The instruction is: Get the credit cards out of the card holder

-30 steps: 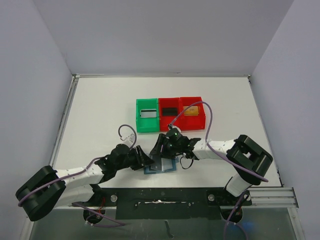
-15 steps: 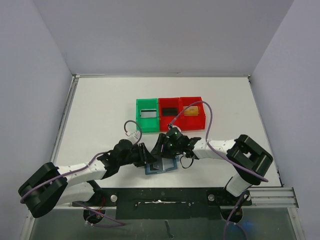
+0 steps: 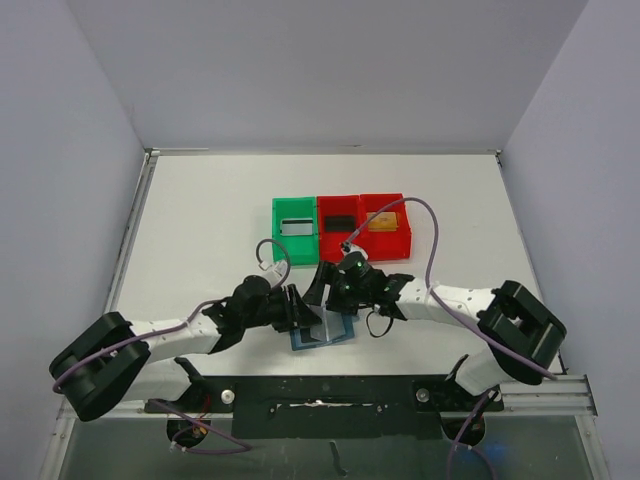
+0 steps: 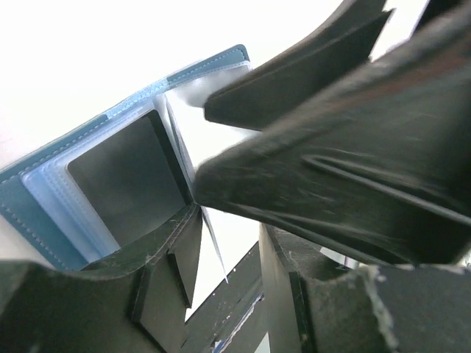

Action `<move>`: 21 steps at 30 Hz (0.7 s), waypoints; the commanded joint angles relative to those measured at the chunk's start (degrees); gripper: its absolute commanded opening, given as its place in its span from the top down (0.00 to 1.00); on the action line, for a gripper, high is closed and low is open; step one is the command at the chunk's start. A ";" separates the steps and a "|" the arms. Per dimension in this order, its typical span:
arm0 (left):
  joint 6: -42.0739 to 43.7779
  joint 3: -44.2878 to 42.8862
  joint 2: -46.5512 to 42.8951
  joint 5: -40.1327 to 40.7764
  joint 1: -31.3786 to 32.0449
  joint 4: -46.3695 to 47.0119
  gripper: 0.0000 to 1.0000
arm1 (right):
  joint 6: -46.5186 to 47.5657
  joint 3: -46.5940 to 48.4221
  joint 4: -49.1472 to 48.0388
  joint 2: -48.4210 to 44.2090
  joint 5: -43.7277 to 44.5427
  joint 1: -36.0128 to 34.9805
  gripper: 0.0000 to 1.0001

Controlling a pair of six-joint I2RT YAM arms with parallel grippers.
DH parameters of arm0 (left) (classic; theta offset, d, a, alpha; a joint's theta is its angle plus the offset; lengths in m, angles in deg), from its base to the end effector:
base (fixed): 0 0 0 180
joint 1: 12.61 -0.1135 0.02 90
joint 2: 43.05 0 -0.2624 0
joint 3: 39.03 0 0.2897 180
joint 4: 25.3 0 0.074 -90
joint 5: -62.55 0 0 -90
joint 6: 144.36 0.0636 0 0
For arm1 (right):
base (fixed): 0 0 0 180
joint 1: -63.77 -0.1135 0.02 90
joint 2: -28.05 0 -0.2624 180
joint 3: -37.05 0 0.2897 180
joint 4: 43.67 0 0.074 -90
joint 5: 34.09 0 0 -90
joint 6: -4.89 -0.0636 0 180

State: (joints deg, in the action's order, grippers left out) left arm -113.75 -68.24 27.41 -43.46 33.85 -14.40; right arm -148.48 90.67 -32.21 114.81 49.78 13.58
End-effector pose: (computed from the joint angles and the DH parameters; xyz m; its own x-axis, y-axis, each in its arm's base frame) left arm 0.1710 -0.2054 0.1015 -0.9180 -0.2349 -0.3195 0.1387 0.5645 -0.8137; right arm 0.2160 0.2697 0.1207 -0.9278 0.2751 -0.2521 0.0377 0.7413 0.6701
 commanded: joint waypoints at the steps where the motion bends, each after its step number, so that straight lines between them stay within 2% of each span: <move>1: 0.16 -4.84 3.86 -4.25 0.25 6.20 0.65 | 0.91 0.56 5.41 -7.24 6.43 0.76 0.25; 7: 0.06 -9.22 9.00 -6.36 0.95 9.39 0.59 | 0.74 -1.11 13.06 -15.08 13.02 3.23 0.25; 12: -3.73 -9.88 14.64 -11.67 1.15 16.50 0.53 | 2.38 -4.14 12.09 -19.60 8.71 6.78 0.33; 15: -6.39 -6.16 13.04 -9.48 1.14 19.70 0.53 | 3.02 -5.21 11.52 -22.11 7.66 7.00 0.37; 21: -2.22 -6.08 5.48 -1.82 1.01 6.08 0.53 | 3.48 -5.92 10.46 -23.26 6.15 6.75 0.50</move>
State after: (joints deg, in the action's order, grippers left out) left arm -118.34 -73.35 38.90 -50.70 34.70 -3.86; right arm -146.41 85.20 -18.74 93.10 57.82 20.60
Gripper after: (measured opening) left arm 0.473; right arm 0.542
